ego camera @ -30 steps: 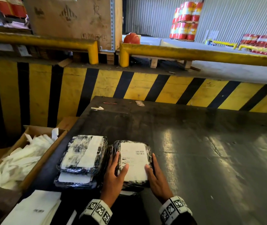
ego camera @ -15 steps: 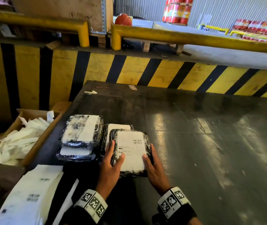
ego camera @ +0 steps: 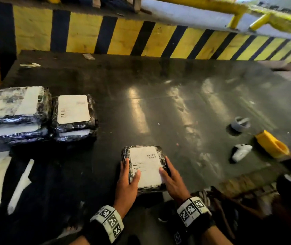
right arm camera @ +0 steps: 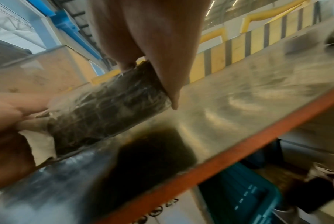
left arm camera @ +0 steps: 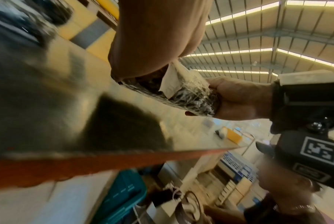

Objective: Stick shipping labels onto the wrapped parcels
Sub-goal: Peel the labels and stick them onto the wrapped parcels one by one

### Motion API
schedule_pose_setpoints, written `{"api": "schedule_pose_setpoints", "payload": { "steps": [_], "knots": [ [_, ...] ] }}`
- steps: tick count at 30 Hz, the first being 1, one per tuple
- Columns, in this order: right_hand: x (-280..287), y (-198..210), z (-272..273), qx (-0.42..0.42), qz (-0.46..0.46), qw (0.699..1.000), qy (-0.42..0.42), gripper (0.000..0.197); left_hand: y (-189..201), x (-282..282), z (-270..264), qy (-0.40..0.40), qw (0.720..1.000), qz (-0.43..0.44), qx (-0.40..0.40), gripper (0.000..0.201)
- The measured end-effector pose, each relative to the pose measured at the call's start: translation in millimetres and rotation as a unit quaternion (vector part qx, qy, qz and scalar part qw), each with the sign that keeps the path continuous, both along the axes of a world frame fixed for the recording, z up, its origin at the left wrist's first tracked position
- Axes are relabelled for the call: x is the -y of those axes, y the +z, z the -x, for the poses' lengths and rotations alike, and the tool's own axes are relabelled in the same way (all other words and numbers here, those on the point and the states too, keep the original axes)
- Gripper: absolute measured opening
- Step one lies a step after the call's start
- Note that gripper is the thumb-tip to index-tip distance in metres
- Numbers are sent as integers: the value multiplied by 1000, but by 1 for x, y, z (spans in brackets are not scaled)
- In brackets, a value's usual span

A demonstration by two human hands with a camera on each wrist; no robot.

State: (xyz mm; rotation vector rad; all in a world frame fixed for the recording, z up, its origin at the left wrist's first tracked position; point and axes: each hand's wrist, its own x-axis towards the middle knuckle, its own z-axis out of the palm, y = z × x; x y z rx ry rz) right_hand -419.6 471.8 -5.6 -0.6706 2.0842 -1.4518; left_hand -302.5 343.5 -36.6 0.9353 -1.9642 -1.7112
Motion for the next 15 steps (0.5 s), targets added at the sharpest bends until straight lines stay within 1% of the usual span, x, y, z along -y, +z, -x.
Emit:
{"api": "schedule_pose_setpoints", "payload": {
  "steps": [4,6,8,12,15],
  "knots": [
    [-36,-10,26,30,-8,999,7,43,-16,-39,24,-15,999,-6,33,67],
    [-46,-12,43,22,-21,999,26,48,-17,-54,36,-13,999,6,40,67],
    [-52,-16,60,33,-31,999,31,52,-16,-63,45,-23,998,28,55,68],
    [-68,-28,76,13,-55,997,59,59,-23,-80,49,-60,991,71,99,70],
    [-74,-35,77,12,-58,996,65,59,-27,-83,46,-69,988,93,99,69]
  ]
}}
